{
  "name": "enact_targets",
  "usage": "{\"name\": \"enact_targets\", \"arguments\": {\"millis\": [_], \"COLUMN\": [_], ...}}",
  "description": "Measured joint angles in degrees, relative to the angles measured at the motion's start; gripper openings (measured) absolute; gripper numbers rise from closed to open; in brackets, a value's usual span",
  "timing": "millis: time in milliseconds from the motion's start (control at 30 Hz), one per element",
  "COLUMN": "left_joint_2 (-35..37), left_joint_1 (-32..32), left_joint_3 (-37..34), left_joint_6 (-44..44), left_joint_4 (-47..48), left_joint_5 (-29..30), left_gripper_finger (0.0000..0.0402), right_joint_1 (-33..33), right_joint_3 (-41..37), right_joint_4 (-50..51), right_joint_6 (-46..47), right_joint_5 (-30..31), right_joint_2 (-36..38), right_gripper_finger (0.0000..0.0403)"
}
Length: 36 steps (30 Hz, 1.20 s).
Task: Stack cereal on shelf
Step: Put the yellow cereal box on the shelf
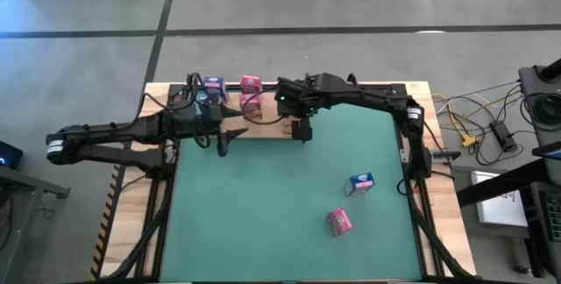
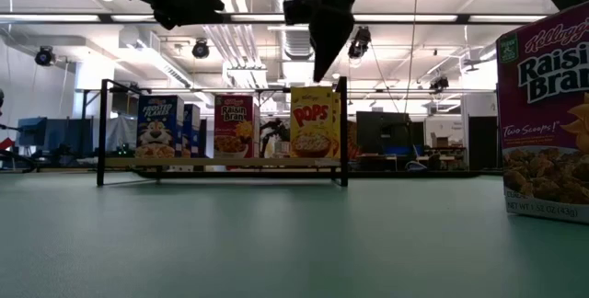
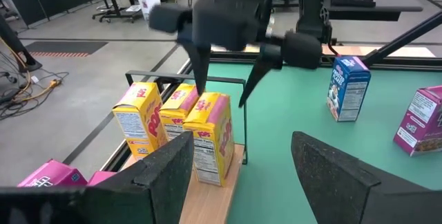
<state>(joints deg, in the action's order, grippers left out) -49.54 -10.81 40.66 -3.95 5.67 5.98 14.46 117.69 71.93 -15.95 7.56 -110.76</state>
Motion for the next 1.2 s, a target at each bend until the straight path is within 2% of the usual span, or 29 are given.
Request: {"name": "enact_targets", "arguments": {"millis": [100,267,367,533,867,1033,1200], "left_joint_2": [-0.09,-2.21,-3.99,-7.86,-21.13,-26.95,-31.55], "left_joint_1": [0.04,0.55,0.67,0.77,0.89,0.89,0.81], "left_joint_3": [-0.03,-2.25,-3.47,-3.87,-2.89,-2.89,-2.86], "left_joint_6": [0.57,2.55,3.02,3.28,3.91,3.68,2.91], "left_joint_4": [-0.18,-6.37,-10.20,-13.63,-24.85,-29.68,-33.61], "left_joint_5": [-0.04,-0.05,-0.12,-0.37,-0.66,-0.66,-0.02], "left_gripper_finger": [0.0227,0.0227,0.0227,0.0227,0.0227,0.0222,0.0183], "right_joint_1": [0.00,-0.25,-0.79,-0.81,-0.83,-0.83,-0.83], "right_joint_3": [-0.04,-3.51,-10.88,-27.98,-56.44,-66.73,-73.15], "right_joint_4": [-0.04,-3.34,-9.14,-22.13,-49.81,-61.94,-69.92], "right_joint_6": [0.16,-0.63,-1.58,-1.59,-1.61,-1.90,-2.05], "right_joint_5": [-0.87,-10.65,-11.20,-11.13,-11.02,-11.09,-11.15], "right_joint_2": [2.32,7.99,13.41,24.47,42.42,48.68,53.22], "right_gripper_finger": [0.0249,0.0236,0.0226,0.0214,0.0210,0.0210,0.0210]}}
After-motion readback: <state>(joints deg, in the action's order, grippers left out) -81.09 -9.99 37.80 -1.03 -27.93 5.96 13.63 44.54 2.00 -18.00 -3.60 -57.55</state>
